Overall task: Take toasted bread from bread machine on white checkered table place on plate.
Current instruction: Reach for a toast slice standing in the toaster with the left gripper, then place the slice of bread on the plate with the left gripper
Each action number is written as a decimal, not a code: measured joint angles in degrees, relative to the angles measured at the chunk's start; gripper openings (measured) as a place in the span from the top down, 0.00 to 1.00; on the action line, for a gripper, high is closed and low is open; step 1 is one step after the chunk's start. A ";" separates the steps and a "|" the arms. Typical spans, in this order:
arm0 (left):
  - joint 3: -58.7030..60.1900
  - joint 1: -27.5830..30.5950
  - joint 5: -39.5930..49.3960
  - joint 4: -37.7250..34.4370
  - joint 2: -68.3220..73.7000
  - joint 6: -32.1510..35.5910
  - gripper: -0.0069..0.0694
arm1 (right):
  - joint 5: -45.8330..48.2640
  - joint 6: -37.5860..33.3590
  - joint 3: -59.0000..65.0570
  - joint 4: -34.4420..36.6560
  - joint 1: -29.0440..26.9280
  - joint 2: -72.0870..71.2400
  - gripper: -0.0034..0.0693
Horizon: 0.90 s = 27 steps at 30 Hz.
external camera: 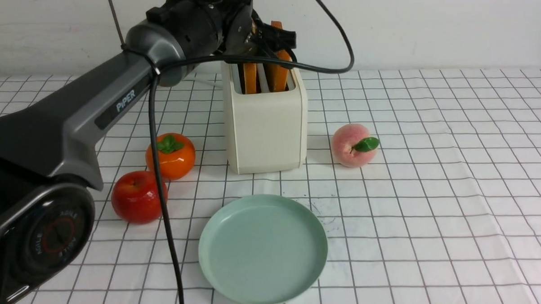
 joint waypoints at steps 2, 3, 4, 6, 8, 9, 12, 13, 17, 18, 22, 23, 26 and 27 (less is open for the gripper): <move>0.00 0.00 0.11 0.60 -0.17 0.00 0.81 | 0.00 0.00 0.00 0.00 0.00 0.00 0.62; 0.00 0.00 0.24 0.79 -0.38 0.00 0.81 | 0.00 0.00 0.00 0.00 0.00 0.00 0.62; 0.06 0.00 0.47 0.86 -0.64 0.00 0.81 | 0.00 0.00 0.00 0.00 0.00 0.00 0.62; 0.11 0.00 0.76 0.98 -1.30 0.00 0.81 | 0.00 0.00 0.00 0.00 0.00 0.00 0.62; 0.04 0.00 0.76 1.20 -2.93 0.00 0.81 | 0.00 0.00 0.00 0.00 0.00 0.00 0.62; -0.07 0.00 0.76 1.28 -3.96 0.00 0.81 | 0.00 0.00 0.00 0.00 0.00 0.00 0.62; -0.41 0.00 0.76 1.40 -8.49 0.00 0.81 | 0.00 0.00 0.00 0.00 0.00 0.00 0.62; -0.40 0.00 0.76 1.40 -9.18 0.00 0.81 | 0.00 0.00 0.00 0.00 0.00 0.00 0.62; -0.74 0.00 2.11 0.92 -16.33 0.05 0.81 | 0.00 0.00 0.00 0.00 0.00 0.00 0.62; -0.74 0.00 4.85 -1.00 -20.33 0.75 0.81 | 0.00 0.00 0.00 0.00 0.00 0.00 0.62; 1.13 0.05 14.12 -9.96 -28.12 6.77 0.81 | 0.00 0.00 0.00 0.00 0.00 0.00 0.62; 1.43 0.05 14.48 -11.23 -28.99 7.70 0.81 | 0.00 0.00 0.00 0.00 0.00 0.00 0.62; 11.98 0.05 17.86 -23.03 -36.67 15.21 0.81 | 0.00 0.00 0.00 0.00 0.00 0.00 0.62; 14.41 0.05 17.86 -25.40 -38.39 16.47 0.81 | 0.00 0.00 0.00 0.00 0.00 0.00 0.62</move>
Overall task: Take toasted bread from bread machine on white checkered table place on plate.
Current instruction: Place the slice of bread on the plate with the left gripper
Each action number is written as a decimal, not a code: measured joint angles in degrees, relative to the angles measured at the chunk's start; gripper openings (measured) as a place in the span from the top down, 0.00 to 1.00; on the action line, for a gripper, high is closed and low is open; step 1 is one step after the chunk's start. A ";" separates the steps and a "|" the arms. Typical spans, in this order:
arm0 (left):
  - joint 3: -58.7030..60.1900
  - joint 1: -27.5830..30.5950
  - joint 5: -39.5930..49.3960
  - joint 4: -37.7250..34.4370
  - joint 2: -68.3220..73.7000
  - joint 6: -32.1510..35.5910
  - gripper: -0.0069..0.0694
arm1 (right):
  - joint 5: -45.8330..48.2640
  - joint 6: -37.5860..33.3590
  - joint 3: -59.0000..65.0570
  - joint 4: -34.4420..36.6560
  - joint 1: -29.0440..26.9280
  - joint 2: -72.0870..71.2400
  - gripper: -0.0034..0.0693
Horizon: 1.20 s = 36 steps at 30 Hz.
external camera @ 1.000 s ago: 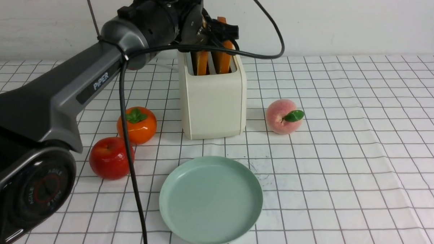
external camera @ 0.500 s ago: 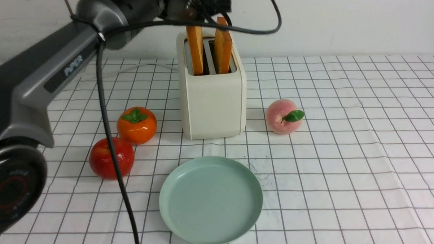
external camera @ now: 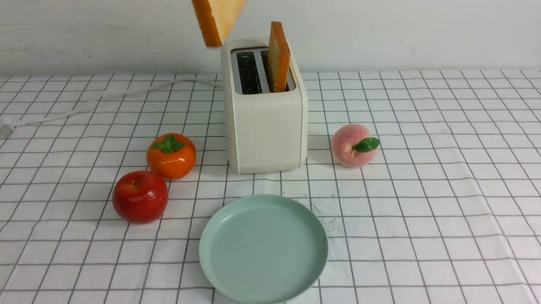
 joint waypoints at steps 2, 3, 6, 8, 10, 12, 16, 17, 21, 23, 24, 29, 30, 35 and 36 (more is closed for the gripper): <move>10.47 0.00 -1.60 -5.30 -5.16 2.88 0.81 | 0.00 0.00 0.00 0.00 0.00 0.00 0.62; 14.73 0.00 -3.29 -7.01 -7.14 3.77 0.81 | 0.00 0.00 0.00 0.00 0.00 0.00 0.62; 27.23 0.00 -8.27 -11.92 -12.20 6.53 0.81 | 0.00 0.00 0.00 0.00 0.00 0.00 0.62; 40.75 0.00 -16.07 -18.87 -15.82 11.03 0.81 | 0.00 0.00 0.00 0.00 0.00 0.00 0.62; 49.57 0.00 -22.34 -25.28 -16.42 15.19 0.81 | 0.00 0.00 0.00 0.00 0.00 0.00 0.62; 55.01 0.00 -26.63 -32.99 -15.67 21.18 0.81 | 0.00 0.00 0.00 0.00 0.00 0.00 0.62; 62.07 0.00 -32.98 -58.23 -10.49 45.78 0.81 | 0.00 0.00 0.00 0.00 0.00 0.00 0.62; 62.14 0.00 -33.14 -60.65 -10.25 48.41 0.81 | 0.00 0.00 0.00 0.00 0.00 0.00 0.62; 62.14 0.00 -35.88 -82.74 -5.83 72.66 0.81 | 0.00 0.00 0.00 0.00 0.00 0.00 0.62; 62.14 0.00 -37.39 -89.11 -4.44 79.33 0.81 | 0.00 0.00 0.00 0.00 0.00 0.00 0.62; 62.14 0.00 -37.97 -90.83 -3.95 81.37 0.81 | 0.00 0.00 0.00 0.00 0.00 0.00 0.62; 62.14 1.16 -36.54 -90.15 -2.85 82.15 0.81 | 0.00 0.00 0.00 0.00 0.00 0.00 0.62; 62.14 1.36 -35.64 -89.88 -2.85 81.85 0.81 | 0.00 0.00 0.00 0.00 0.00 0.00 0.62; 62.15 13.14 -14.75 -77.00 -2.85 68.10 0.81 | 0.00 0.00 0.00 0.00 0.00 0.00 0.62; 62.15 14.97 -12.42 -75.39 -2.85 67.09 0.81 | 0.00 0.00 0.00 0.00 0.00 0.00 0.62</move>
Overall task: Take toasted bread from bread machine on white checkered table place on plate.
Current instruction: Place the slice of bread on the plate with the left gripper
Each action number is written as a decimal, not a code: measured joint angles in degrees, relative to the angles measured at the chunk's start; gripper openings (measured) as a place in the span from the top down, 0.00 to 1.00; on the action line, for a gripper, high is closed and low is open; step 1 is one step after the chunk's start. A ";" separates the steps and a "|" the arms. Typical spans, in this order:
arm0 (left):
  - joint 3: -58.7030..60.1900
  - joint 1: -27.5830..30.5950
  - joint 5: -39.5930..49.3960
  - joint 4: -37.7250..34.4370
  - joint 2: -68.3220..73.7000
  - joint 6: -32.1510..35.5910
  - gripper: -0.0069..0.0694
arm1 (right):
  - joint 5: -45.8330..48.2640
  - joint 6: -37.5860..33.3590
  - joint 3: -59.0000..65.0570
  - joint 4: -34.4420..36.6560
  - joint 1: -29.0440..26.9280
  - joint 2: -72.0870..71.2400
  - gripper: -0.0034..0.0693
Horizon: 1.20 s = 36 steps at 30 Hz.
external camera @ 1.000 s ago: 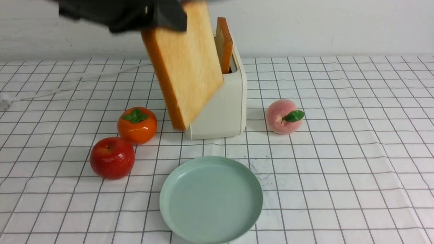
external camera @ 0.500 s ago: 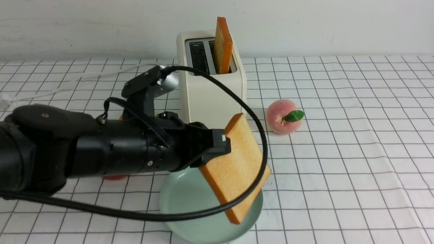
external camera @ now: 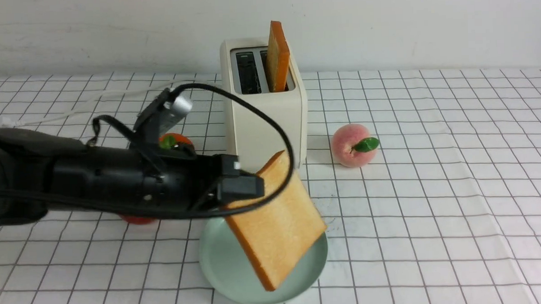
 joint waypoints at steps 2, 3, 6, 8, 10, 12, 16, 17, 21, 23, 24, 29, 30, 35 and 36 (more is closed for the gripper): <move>0.00 3.31 2.84 2.81 0.00 -0.85 0.81 | 0.00 0.00 0.00 0.00 0.00 0.00 0.62; 0.00 3.47 2.91 2.93 0.00 -0.85 0.81 | 0.00 0.00 0.00 0.00 0.00 0.00 0.62; 0.00 3.44 3.22 2.01 0.82 1.33 0.81 | 0.00 0.00 0.00 0.00 0.00 0.00 0.62; 0.00 2.27 3.12 -0.46 2.15 3.44 0.81 | 0.00 0.00 0.00 0.00 0.00 0.00 0.62; 0.00 0.73 1.62 -4.27 4.38 6.83 0.81 | 0.00 0.00 0.00 0.00 0.00 0.00 0.62; 0.00 0.07 0.75 -6.04 5.56 8.16 0.81 | 0.00 0.00 0.00 0.00 0.00 0.00 0.62; -0.05 -1.52 -2.14 -12.67 10.20 14.71 0.81 | 0.00 0.00 0.00 0.00 0.00 0.00 0.62; -0.15 -1.67 -2.60 -13.70 11.28 16.21 0.81 | 0.00 0.00 0.00 0.00 0.00 0.00 0.62; -0.62 -1.79 -4.06 -16.77 14.28 19.71 0.81 | 0.00 0.00 0.00 0.00 0.00 0.00 0.62; -0.62 -1.79 -4.19 -16.99 14.77 19.99 0.81 | 0.00 0.00 0.00 0.00 0.00 0.00 0.62; -0.62 -1.79 -4.27 -16.86 14.93 20.05 0.81 | 0.00 0.00 0.00 0.00 0.00 0.00 0.62; -0.62 -1.79 -6.90 -14.46 14.93 20.18 0.67 | 0.00 0.00 0.00 0.00 0.00 0.00 0.62; -0.62 -1.79 -6.90 -14.36 14.93 20.18 0.67 | 0.00 0.00 0.00 0.00 0.00 0.00 0.62; -0.62 -1.79 -8.19 -13.24 14.35 20.51 0.35 | 0.00 0.00 0.00 0.00 0.00 0.00 0.62; -0.62 -1.79 -8.27 -13.19 14.04 20.98 0.31 | 0.00 0.00 0.00 0.00 0.00 0.00 0.62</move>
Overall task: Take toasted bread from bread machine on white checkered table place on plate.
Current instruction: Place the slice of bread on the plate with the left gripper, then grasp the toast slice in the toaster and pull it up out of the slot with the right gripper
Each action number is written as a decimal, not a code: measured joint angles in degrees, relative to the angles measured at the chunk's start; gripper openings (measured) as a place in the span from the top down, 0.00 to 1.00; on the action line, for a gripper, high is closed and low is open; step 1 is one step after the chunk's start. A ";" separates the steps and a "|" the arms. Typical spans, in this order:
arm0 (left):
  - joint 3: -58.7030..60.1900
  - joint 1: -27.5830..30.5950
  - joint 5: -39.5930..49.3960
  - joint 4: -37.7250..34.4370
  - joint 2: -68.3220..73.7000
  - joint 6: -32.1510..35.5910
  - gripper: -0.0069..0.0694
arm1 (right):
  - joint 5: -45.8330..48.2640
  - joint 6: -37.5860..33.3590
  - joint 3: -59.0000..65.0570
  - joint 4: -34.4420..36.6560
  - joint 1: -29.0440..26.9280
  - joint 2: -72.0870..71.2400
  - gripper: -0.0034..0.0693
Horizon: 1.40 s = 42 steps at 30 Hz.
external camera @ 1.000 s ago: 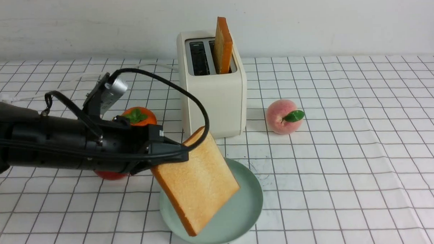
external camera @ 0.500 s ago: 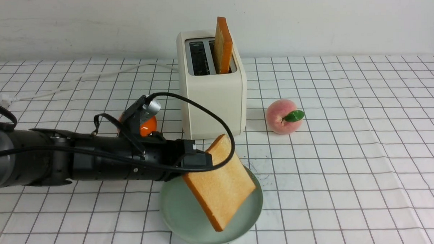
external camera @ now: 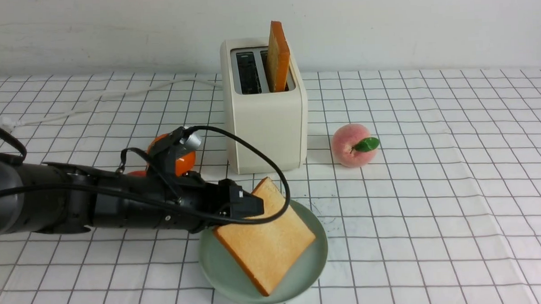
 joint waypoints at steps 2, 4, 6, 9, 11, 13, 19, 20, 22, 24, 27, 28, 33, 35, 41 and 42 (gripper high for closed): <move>0.00 0.00 -0.50 0.51 -1.37 1.85 0.23 | 0.00 0.00 0.00 0.00 0.00 0.00 0.62; 0.00 -0.05 -1.56 0.97 -3.49 4.32 0.18 | 0.00 0.00 0.00 0.00 0.00 0.00 0.62; 0.00 -0.05 -2.50 1.46 -5.82 6.36 0.16 | 0.00 0.00 0.00 0.00 0.00 0.00 0.62; 0.00 -0.05 -4.70 2.17 -10.17 7.88 0.15 | 0.00 0.00 0.00 0.00 0.00 0.00 0.62; 0.00 -0.05 -6.22 2.59 -13.23 8.10 0.16 | 0.00 0.00 0.00 0.00 0.00 0.00 0.62; 0.00 -0.05 -7.11 2.81 -16.18 8.17 0.20 | 0.00 0.00 0.00 0.00 0.00 0.00 0.62; 0.00 -0.05 -7.50 5.89 -27.20 1.82 0.65 | 0.00 0.00 0.00 0.00 0.00 0.00 0.62; 0.00 -0.05 -7.50 6.96 -28.41 0.38 0.75 | 0.00 0.00 0.00 0.00 0.00 0.00 0.62; 0.00 -0.05 -7.36 12.88 -33.10 -6.02 0.91 | 0.00 0.00 0.00 0.00 0.00 0.00 0.62; 0.00 -0.05 -7.05 17.61 -36.10 -10.74 0.93 | 0.00 0.00 0.00 0.00 0.00 0.00 0.62; 0.00 -0.05 -6.68 25.94 -40.78 -18.60 0.93 | 0.00 0.00 0.00 0.00 0.00 0.00 0.62; 0.06 -0.05 -6.96 28.51 -42.31 -21.04 0.93 | 0.00 0.00 0.00 0.00 0.00 0.00 0.62; 3.53 -0.05 -13.10 33.70 -49.36 -27.93 0.93 | 0.00 0.00 0.00 0.00 0.00 0.00 0.62; 5.02 -0.05 -15.56 33.83 -51.25 -28.35 0.93 | 0.00 0.00 0.00 0.00 0.00 0.00 0.62; 15.45 -0.05 -27.54 31.54 -60.04 -28.70 0.93 | 0.00 -1.89 0.00 -2.41 0.00 0.00 0.62; 17.10 -0.05 -28.86 30.58 -62.01 -28.72 0.93 | 0.00 -3.53 0.00 -5.58 0.00 0.00 0.62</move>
